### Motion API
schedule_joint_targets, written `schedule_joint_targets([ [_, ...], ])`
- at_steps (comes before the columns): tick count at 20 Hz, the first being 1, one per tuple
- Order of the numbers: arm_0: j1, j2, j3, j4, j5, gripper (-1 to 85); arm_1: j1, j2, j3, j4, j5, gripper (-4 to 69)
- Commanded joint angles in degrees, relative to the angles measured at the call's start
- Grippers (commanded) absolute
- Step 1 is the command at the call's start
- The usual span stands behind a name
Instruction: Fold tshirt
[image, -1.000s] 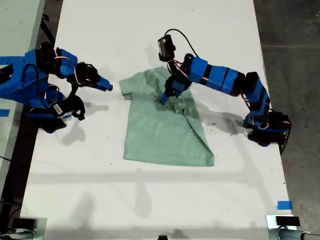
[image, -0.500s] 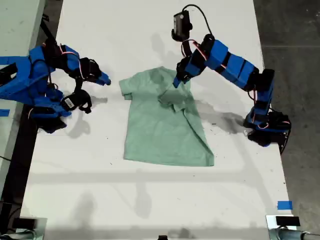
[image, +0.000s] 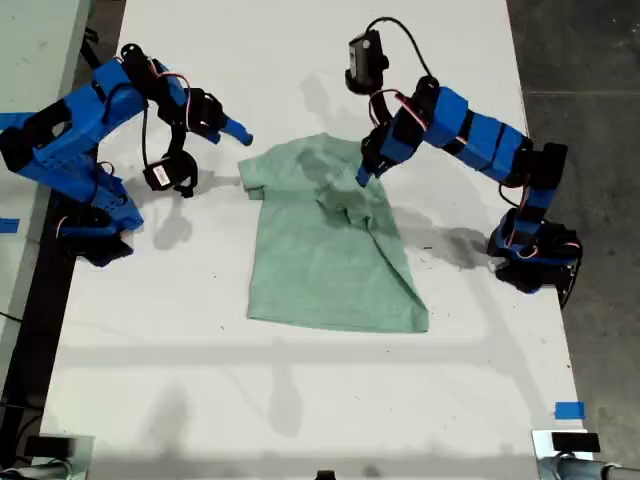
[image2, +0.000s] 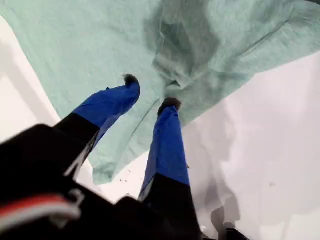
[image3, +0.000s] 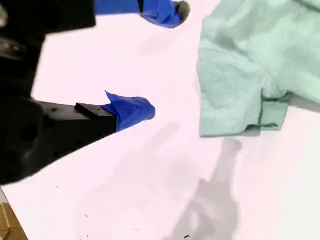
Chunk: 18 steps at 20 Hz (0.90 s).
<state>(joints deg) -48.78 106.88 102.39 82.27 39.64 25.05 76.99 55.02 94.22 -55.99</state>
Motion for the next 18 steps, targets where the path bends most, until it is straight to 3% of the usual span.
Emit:
schedule_joint_targets([
  [1,-2.20,-3.25,-3.34,0.44,2.11,32.5,-1.23,6.77,0.09,0.00,0.18,12.0],
  [9,-2.29,-15.56,-6.33,-6.06,7.21,32.5,-1.93,9.93,2.90,-0.09,0.26,11.8],
  [18,-3.34,-35.68,-18.63,-6.68,9.40,31.6,-2.02,18.02,11.07,-1.05,1.14,11.7],
])
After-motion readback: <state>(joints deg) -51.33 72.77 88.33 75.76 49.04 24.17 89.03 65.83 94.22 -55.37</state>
